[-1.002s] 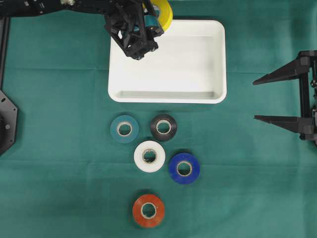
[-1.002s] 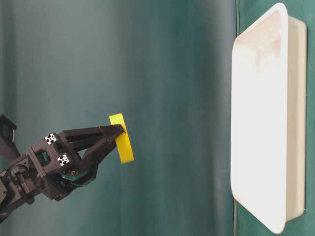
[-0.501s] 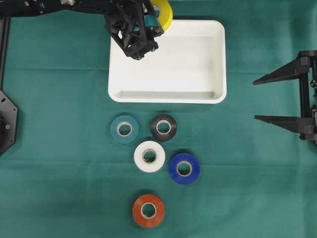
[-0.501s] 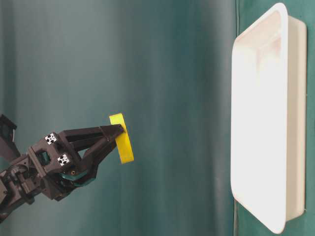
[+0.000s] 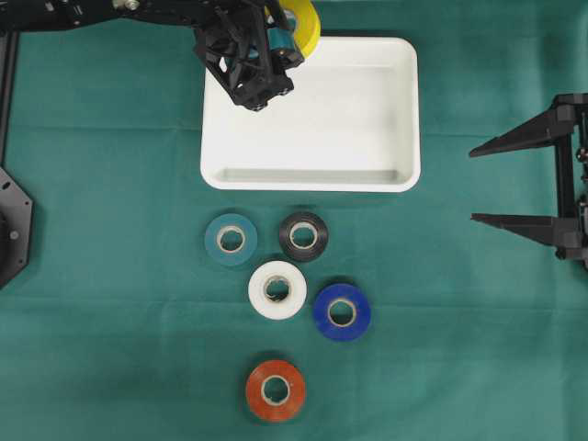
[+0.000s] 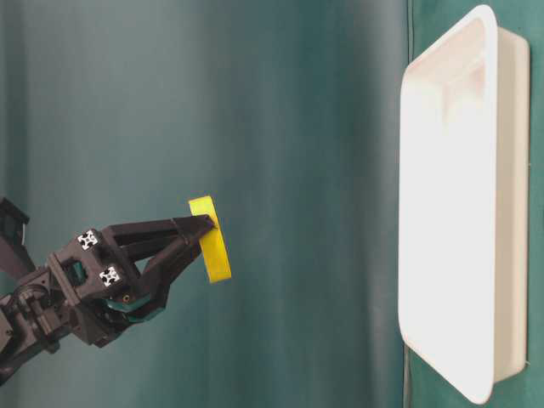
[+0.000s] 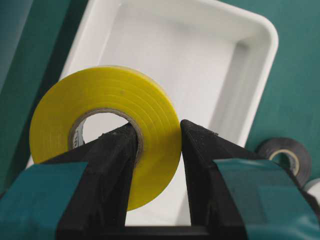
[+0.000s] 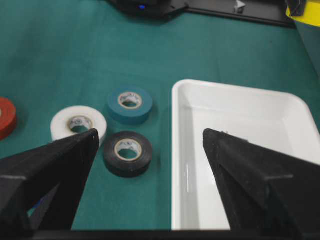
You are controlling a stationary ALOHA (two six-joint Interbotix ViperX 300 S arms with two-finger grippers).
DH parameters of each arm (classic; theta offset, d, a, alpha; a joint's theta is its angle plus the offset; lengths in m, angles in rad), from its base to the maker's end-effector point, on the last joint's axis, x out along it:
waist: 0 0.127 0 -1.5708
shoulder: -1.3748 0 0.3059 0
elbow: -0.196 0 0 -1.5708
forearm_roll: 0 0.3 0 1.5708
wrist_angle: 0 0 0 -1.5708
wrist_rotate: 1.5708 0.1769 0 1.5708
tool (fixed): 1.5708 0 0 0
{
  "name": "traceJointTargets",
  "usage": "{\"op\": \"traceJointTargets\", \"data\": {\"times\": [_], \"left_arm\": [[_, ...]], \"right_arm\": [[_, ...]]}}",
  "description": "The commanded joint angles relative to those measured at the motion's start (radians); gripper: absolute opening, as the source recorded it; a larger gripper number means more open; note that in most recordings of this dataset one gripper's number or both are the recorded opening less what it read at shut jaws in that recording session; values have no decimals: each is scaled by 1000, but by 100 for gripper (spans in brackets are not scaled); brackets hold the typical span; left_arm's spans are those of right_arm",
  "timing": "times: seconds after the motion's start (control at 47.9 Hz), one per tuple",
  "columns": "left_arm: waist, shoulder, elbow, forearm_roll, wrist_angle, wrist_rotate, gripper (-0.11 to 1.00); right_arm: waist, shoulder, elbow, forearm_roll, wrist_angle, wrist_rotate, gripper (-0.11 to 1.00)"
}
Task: Pick up the tape from a random location and place it into the white case.
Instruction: 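Carry the yellow tape roll left over the white tray, then lower the yellow tape into the tray and open the left gripper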
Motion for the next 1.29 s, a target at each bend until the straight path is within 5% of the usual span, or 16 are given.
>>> {"op": "traceJointTargets", "data": {"times": [0.0,1.273], "left_arm": [[2,-5,-34,-2,-9,-2,23],[14,377,121,-8,-333,-3,23]], "right_arm": [[-3,3,-21,-2,-5,-2,92],[-3,17,-17,-2,5,-2,92]]}}
